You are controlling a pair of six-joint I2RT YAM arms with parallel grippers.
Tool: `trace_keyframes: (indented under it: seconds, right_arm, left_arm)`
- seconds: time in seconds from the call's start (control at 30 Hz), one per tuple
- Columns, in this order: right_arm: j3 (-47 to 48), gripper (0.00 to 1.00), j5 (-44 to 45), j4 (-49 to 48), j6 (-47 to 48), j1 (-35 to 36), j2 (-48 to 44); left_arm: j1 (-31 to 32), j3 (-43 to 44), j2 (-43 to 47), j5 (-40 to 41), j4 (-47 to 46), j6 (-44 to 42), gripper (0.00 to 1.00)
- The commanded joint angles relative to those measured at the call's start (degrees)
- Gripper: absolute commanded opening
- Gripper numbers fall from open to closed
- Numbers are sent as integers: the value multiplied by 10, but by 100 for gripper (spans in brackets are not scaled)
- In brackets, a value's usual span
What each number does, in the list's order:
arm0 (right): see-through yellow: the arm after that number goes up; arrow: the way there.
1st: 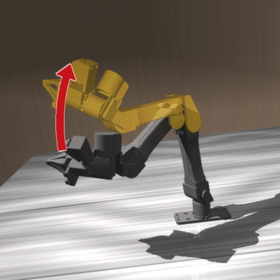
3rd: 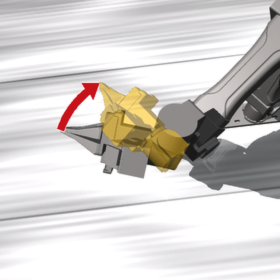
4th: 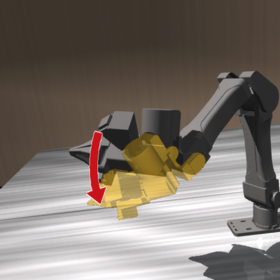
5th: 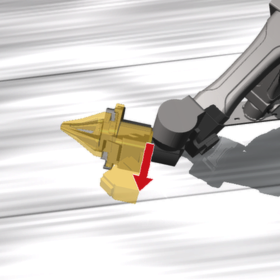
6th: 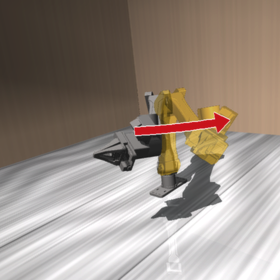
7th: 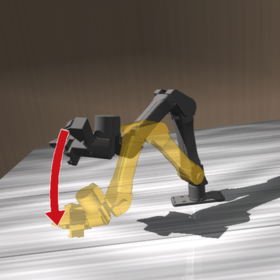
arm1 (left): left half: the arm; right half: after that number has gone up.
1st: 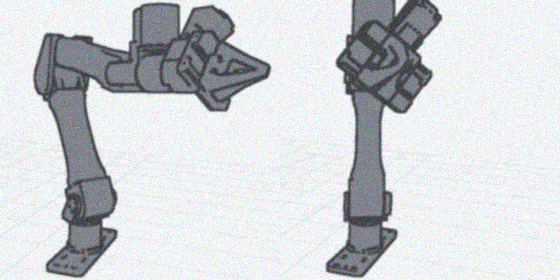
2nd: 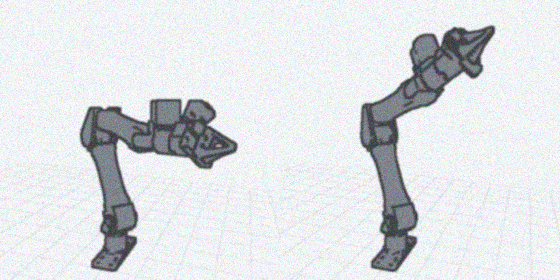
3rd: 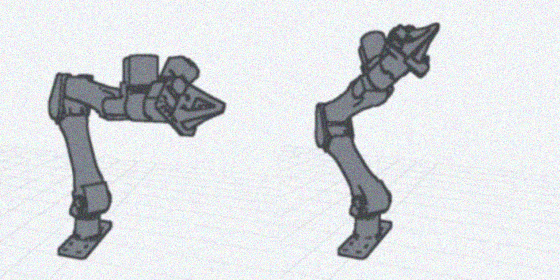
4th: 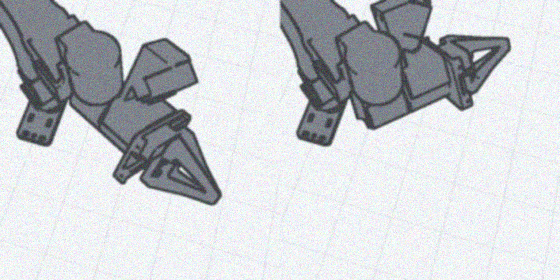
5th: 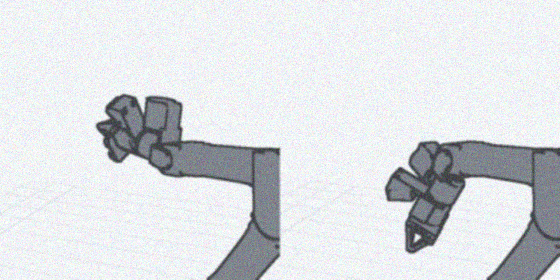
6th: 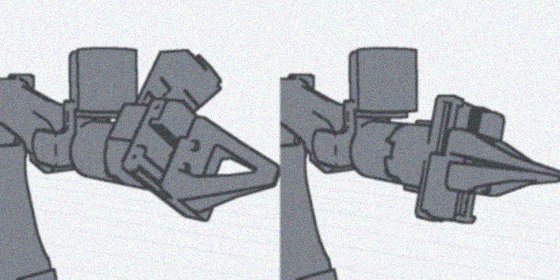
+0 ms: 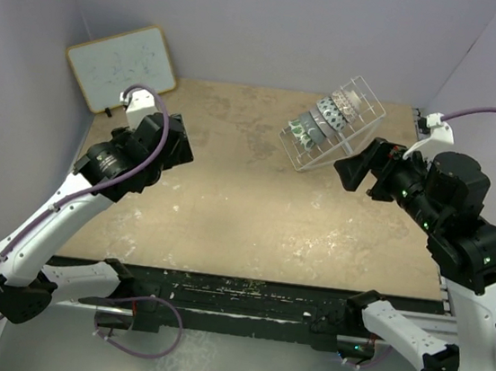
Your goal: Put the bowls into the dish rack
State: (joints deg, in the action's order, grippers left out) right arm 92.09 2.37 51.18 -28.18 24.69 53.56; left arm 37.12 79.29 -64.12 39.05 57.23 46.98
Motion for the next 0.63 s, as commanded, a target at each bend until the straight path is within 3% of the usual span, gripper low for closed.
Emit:
trace_keyframes:
  seconds: [0.0, 0.6]
  right_arm:
    - [-15, 100, 24, -30, -11, -2, 0]
    - [-35, 100, 33, -49, -16, -3, 11]
  left_arm:
    - [-4, 26, 0, 35, 32, 15, 99]
    - [-5, 31, -8, 31, 25, -12, 99]
